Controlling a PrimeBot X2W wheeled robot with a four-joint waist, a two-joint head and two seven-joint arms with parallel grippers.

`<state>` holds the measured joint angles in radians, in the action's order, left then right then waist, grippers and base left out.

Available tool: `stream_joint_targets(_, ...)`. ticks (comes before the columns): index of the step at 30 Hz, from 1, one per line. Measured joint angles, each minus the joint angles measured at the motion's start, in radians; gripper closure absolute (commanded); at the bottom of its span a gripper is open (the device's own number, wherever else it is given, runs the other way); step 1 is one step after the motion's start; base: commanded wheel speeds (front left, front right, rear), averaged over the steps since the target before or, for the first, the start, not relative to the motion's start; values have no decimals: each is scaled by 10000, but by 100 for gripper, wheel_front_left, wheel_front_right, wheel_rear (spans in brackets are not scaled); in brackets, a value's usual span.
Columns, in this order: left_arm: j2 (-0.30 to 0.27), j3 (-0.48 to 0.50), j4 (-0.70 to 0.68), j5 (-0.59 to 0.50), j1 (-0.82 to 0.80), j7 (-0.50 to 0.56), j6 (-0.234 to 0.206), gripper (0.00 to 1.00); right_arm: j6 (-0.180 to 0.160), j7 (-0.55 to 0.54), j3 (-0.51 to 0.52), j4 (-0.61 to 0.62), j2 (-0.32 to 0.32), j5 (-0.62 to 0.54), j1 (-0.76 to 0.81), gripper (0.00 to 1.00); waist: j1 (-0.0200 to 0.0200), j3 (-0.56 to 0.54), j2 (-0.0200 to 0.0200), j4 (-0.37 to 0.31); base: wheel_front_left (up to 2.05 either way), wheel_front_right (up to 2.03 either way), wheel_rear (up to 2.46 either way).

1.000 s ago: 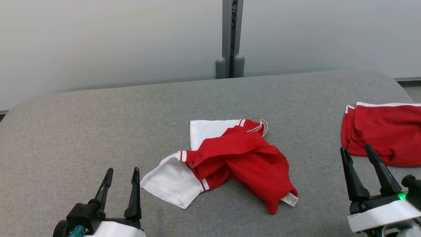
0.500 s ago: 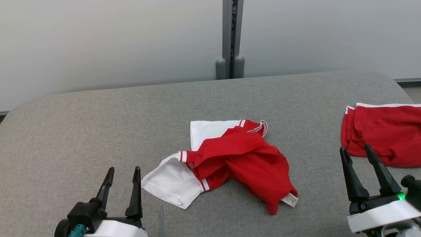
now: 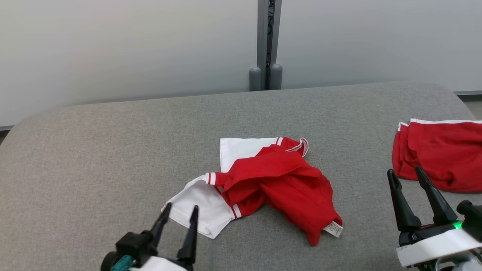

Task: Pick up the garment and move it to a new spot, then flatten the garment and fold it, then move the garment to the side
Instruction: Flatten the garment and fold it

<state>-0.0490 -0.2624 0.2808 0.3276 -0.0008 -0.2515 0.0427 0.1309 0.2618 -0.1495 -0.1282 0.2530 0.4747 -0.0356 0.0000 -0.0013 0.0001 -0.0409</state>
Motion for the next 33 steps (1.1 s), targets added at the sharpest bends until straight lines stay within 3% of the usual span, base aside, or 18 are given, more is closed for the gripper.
stream_joint_targets(8, 6, -1233, 1045, 443, -1028, 1605, 247, 0, 0, -2, -90, -10, -2, 6, -68, 0, 0, 50, 0, -137, 0, 0, 0)
stream_joint_targets(12, 6, -1618, 1802, 545, -1755, 2823, -61, 0, 0, -2, -132, -4, 21, 33, -175, 0, 0, 154, 0, -439, 0, 0, 0)
stream_joint_targets(18, 6, -1522, 1994, 725, -2483, 3572, -606, 0, 0, 0, -134, -6, 50, 96, -245, 0, 0, 323, 0, -793, 0, 0, 0)
stream_joint_targets(22, -2, -1503, 1894, 890, -2739, 4040, -713, 3, 0, 0, -151, -25, 48, 109, -285, 0, 0, 412, 0, -1071, 0, 0, 0)
stream_joint_targets(23, -6, -1503, 1812, 890, -2742, 4119, -763, 10, 0, -2, -140, -25, 46, 111, -290, 0, 0, 420, 0, -1134, 0, 0, 0)
stream_joint_targets(25, -17, -1505, 1618, 911, -2741, 4268, -844, 48, 0, -2, -94, -27, 46, 111, -290, 0, 0, 430, 0, -1235, 0, 0, 0)
stream_joint_targets(26, -42, -1515, 1513, 915, -2739, 4305, -872, 62, 0, -2, -75, -27, 44, 111, -289, 0, 0, 432, 0, -1267, 0, 0, 0)
stream_joint_targets(27, -86, -1522, 1413, 915, -2730, 4370, -890, 98, 0, -2, -65, -27, 42, 111, -286, 0, 0, 436, 0, -1289, 0, 0, 0)
stream_joint_targets(33, -382, -1624, 447, 807, -2283, 4512, -1114, 100, 0, -2, 50, -29, -23, 107, -252, 0, 0, 457, 0, -1186, 0, 0, 0)
